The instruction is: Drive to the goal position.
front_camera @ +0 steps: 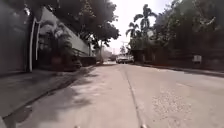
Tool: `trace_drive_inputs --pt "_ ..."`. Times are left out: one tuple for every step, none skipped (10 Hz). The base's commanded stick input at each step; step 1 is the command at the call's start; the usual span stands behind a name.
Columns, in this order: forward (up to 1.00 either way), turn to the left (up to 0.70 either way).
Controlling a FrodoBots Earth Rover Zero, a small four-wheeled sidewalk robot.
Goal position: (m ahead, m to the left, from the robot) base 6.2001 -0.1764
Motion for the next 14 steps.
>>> trace_drive_inputs --pt "1.00 0.00" --pt "1.00 0.00" --pt "1.00 0.00" --pt "1.00 0.00" --pt "1.00 0.00" --pt "1.00 0.00" --pt "1.00 0.00" --pt "1.00 0.00" --pt "1.00 0.00" --pt "1.00 0.00" --pt "1.00 0.00" --pt "1.00 0.00" --pt "1.00 0.00" --pt "1.00 0.00"
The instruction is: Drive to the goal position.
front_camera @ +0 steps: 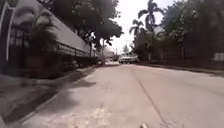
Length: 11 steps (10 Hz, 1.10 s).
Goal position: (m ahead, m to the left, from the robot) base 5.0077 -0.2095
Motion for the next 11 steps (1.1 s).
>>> trace_drive_inputs --pt "1.00 0.00" --pt "1.00 0.00" --pt "1.00 0.00" --pt "1.00 0.00" --pt "1.00 0.00" --pt "1.00 0.00" --pt "1.00 0.00" --pt "1.00 0.00" --pt "1.00 0.00" --pt "1.00 0.00" --pt "1.00 0.00"
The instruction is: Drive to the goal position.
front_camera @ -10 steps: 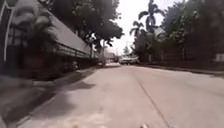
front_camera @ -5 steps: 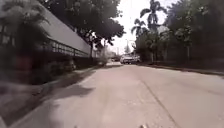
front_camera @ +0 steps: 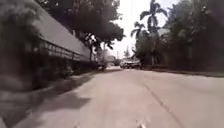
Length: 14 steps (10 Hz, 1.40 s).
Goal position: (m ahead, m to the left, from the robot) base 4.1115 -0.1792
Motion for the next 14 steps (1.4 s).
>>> trace_drive_inputs --pt "1.00 0.00" --pt "1.00 0.00" --pt "1.00 0.00" --pt "1.00 0.00" --pt "1.00 0.00" --pt "1.00 0.00" --pt "1.00 0.00" --pt "1.00 0.00" --pt "1.00 0.00" --pt "1.00 0.00" --pt "1.00 0.00" --pt "1.00 0.00" --pt "1.00 0.00" --pt "1.00 0.00"
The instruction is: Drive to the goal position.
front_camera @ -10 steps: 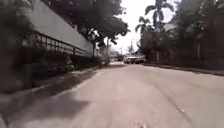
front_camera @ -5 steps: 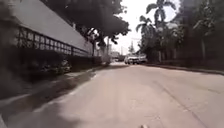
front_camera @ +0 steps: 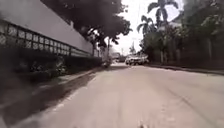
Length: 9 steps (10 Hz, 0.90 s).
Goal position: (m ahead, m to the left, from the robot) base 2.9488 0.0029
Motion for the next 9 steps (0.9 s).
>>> trace_drive_inputs --pt "1.00 0.00" --pt "1.00 0.00" --pt "1.00 -0.06" --pt "1.00 -0.16" --pt "1.00 -0.26" --pt "1.00 -0.36" --pt "1.00 -0.34" --pt "1.00 -0.33" --pt "1.00 -0.31"
